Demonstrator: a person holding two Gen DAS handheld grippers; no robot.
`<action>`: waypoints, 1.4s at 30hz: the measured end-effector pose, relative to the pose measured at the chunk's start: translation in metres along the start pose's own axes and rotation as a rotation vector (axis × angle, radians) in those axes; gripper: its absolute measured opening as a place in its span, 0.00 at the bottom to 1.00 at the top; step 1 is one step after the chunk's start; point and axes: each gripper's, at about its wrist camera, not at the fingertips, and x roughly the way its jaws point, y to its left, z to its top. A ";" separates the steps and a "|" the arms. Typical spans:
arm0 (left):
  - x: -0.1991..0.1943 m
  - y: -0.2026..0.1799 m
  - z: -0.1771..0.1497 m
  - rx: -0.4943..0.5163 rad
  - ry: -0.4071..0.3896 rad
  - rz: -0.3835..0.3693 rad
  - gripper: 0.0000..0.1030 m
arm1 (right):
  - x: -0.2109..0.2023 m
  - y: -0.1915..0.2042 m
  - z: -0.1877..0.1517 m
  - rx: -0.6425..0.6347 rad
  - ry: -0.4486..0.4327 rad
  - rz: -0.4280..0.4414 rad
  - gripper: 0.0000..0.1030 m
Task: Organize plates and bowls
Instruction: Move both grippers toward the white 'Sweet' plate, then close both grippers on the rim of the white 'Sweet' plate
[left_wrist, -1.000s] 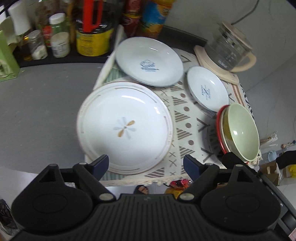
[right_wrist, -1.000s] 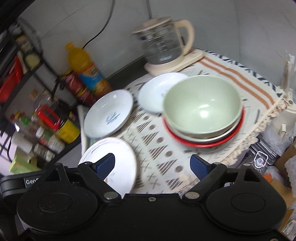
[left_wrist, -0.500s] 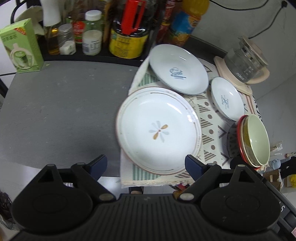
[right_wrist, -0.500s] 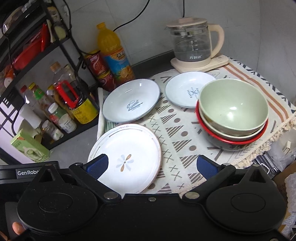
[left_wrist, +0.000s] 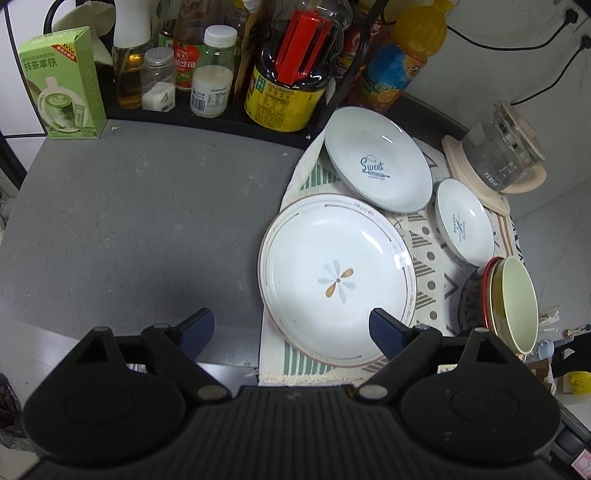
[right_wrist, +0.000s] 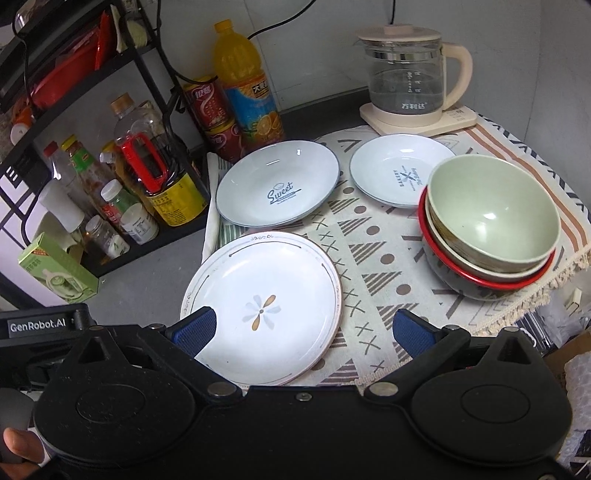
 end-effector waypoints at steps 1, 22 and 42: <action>0.001 0.000 0.002 -0.002 0.000 -0.001 0.87 | 0.001 0.000 0.002 -0.003 0.000 0.000 1.00; 0.061 -0.049 0.064 -0.047 -0.001 -0.051 0.86 | 0.060 -0.018 0.062 0.009 0.004 0.046 0.81; 0.130 -0.061 0.108 -0.162 -0.024 -0.067 0.40 | 0.144 -0.034 0.114 0.070 0.080 0.065 0.44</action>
